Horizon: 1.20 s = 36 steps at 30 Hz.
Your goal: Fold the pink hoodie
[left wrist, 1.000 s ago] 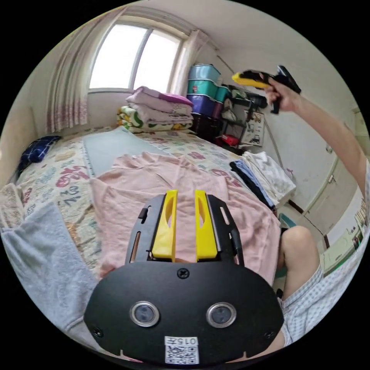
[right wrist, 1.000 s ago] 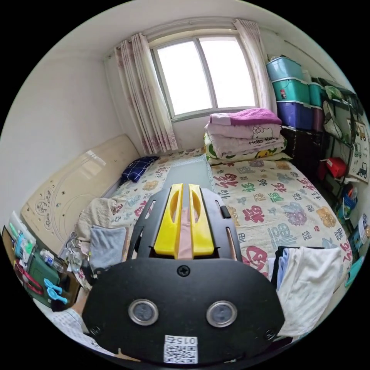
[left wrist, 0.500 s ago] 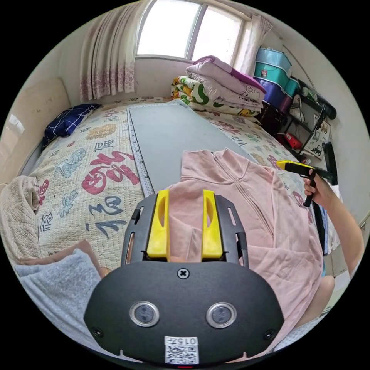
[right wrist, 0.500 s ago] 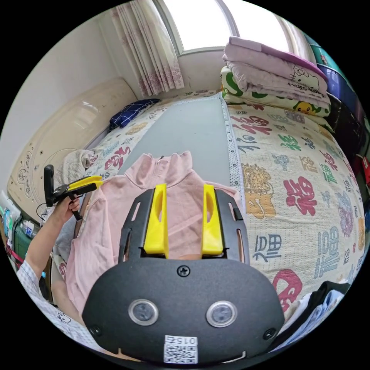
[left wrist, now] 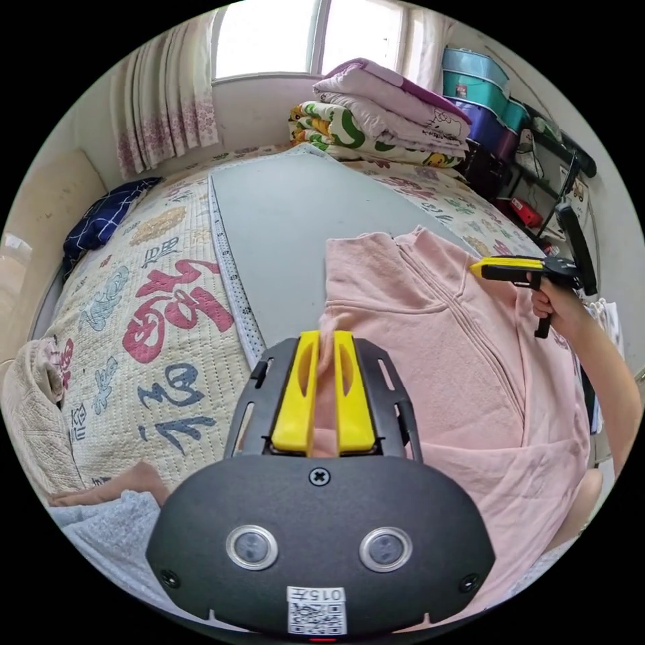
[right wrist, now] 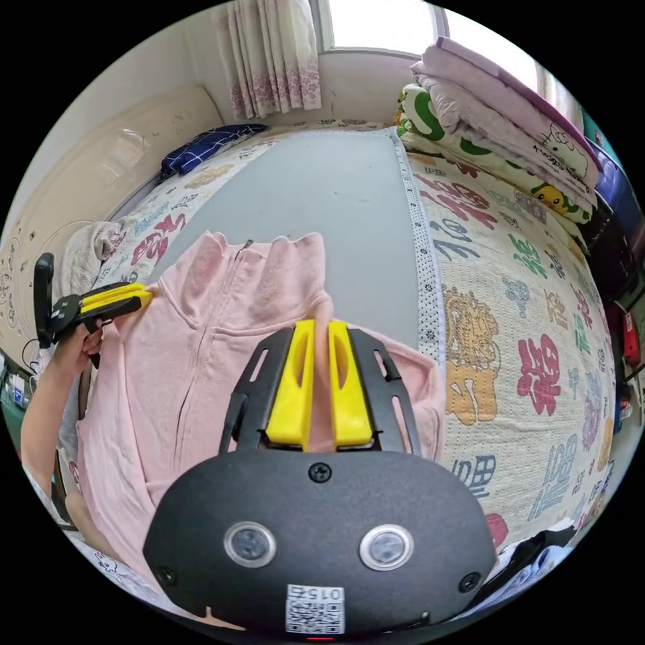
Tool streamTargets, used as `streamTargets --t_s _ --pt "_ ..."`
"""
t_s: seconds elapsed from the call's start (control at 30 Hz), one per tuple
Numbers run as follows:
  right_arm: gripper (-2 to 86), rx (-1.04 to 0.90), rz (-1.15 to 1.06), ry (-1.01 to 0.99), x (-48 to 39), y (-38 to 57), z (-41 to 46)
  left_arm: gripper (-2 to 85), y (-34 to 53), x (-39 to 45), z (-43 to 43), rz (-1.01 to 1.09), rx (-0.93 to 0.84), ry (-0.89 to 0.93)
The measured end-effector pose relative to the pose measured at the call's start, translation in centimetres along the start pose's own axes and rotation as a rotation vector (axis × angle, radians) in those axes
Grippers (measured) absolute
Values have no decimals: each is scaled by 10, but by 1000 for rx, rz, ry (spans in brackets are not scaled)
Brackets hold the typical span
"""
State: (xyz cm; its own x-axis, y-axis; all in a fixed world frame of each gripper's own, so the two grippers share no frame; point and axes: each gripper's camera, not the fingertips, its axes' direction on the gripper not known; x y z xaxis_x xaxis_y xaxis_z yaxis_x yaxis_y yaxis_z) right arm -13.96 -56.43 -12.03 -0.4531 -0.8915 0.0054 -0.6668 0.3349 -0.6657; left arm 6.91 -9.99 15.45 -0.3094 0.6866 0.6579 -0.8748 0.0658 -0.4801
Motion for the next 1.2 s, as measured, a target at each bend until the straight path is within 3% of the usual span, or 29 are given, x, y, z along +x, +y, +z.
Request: streamTargets --t_s 0.17,0.4,0.53,0.63,0.73,0.97,1.03,1.1,1.2 --pt "14 111 -50 -26 -25 49 -85 16 16 37 -77 55 126 20" --pt "5 261 -198 -224 -52 247 -294 11 138 108 -293 236 335 163" --pt "4 158 -249 -366 -75 414 -343 11 256 156 -345 349 206 436" --pt "4 16 -283 -354 -101 512 -329 11 330 208 -331 399 52 480" --pt "3 -68 -301 -292 -126 574 -316 10 370 259 -324 459 -34 403" --pt "2 -44 -283 -255 -137 625 -368 12 381 305 -374 533 -27 340" --pt "5 -107 -255 -282 -136 638 -365 14 384 319 -365 561 -116 264" --pt "6 -157 -237 -219 -141 646 -365 15 386 321 -355 535 -196 225" --pt "19 -94 -219 -163 -151 663 -397 18 390 305 -381 416 -140 268"
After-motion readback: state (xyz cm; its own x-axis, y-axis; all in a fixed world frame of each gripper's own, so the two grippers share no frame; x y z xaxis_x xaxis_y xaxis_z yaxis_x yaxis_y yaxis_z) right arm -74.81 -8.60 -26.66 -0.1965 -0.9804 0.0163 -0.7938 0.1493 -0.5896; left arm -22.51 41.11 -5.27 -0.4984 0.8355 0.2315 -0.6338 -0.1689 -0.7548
